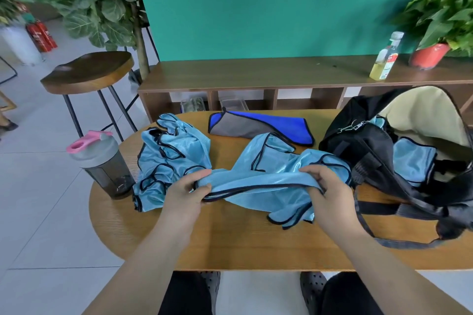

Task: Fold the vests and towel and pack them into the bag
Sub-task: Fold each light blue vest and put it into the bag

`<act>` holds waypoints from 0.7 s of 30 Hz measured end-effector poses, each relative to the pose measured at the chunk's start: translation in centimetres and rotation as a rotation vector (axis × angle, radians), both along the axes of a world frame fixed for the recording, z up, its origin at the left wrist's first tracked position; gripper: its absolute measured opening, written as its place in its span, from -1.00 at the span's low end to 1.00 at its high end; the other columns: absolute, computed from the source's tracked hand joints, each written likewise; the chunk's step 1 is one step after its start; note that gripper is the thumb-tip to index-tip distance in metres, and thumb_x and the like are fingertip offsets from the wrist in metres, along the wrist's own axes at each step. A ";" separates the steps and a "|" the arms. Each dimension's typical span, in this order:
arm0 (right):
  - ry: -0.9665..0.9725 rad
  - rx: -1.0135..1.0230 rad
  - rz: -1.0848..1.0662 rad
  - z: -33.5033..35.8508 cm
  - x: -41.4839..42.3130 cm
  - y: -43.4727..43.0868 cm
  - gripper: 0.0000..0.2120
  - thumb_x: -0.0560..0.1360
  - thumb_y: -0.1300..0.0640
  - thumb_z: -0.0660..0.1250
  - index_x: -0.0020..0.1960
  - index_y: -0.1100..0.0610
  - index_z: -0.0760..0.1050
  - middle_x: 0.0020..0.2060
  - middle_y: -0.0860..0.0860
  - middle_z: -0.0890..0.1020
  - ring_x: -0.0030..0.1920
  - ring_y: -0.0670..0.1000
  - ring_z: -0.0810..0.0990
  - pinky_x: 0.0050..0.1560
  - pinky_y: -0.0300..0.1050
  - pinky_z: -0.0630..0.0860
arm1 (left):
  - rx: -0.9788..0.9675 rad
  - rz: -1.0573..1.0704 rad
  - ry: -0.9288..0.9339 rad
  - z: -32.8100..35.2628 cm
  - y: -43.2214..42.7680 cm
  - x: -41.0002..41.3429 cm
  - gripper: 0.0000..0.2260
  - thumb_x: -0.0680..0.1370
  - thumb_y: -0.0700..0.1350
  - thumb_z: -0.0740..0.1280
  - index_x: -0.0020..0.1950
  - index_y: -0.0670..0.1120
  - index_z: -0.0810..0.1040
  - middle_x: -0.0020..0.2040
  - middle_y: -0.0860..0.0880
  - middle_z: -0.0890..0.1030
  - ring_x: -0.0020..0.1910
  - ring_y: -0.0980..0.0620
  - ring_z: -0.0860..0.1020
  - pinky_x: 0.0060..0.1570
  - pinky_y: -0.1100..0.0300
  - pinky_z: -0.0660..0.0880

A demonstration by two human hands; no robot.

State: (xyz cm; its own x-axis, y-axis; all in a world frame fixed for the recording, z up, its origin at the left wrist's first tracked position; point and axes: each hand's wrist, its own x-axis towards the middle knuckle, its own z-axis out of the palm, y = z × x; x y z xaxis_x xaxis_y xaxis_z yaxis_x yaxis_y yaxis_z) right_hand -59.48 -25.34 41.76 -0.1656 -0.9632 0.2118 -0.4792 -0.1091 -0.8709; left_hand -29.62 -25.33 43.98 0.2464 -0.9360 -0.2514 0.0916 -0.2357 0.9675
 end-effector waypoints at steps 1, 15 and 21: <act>-0.064 0.021 0.016 0.6 -0.1 -0.2 -0.67 0.65 0.28 0.33 0.19 -0.16 0.59 -0.04 -0.22 0.69 -0.07 -0.08 0.67 -0.20 -0.13 0.62 | -0.018 -0.018 -0.179 0.1 -0.2 0.0 -0.67 0.63 -0.30 0.37 0.14 0.13 0.74 0.05 -0.06 0.72 -0.14 -0.02 0.67 -0.14 0.13 0.57; 0.055 0.296 0.207 0.4 -4.4 -2.0 -0.84 0.57 0.09 0.51 0.03 -0.18 0.70 -0.02 -0.22 0.73 0.05 -0.21 0.66 0.03 -0.26 0.56 | 0.089 0.259 -0.035 -3.0 -3.1 1.7 -0.74 0.64 -0.31 0.37 0.27 -0.04 0.62 0.17 -0.18 0.59 -0.29 0.00 0.62 -0.30 0.18 0.59; 0.031 0.321 0.130 -2.9 -4.0 -1.0 -0.92 0.62 -0.01 0.44 0.07 -0.20 0.61 -0.05 -0.45 0.65 -0.01 -0.34 0.62 -0.08 -0.26 0.54 | -0.317 -0.302 -0.856 -5.8 -0.4 0.7 -0.62 0.62 0.22 0.36 0.42 0.20 0.50 0.38 0.25 0.37 -0.11 0.22 0.61 -0.03 0.17 0.57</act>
State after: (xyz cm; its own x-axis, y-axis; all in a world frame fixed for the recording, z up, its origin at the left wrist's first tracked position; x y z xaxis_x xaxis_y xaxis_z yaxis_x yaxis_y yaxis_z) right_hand -63.51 -26.32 38.87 -0.0357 -0.9941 -0.1022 -0.5063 0.1062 -0.8558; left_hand -28.92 -25.72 38.19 -0.0336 -0.9835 0.1778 -0.6973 0.1505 0.7008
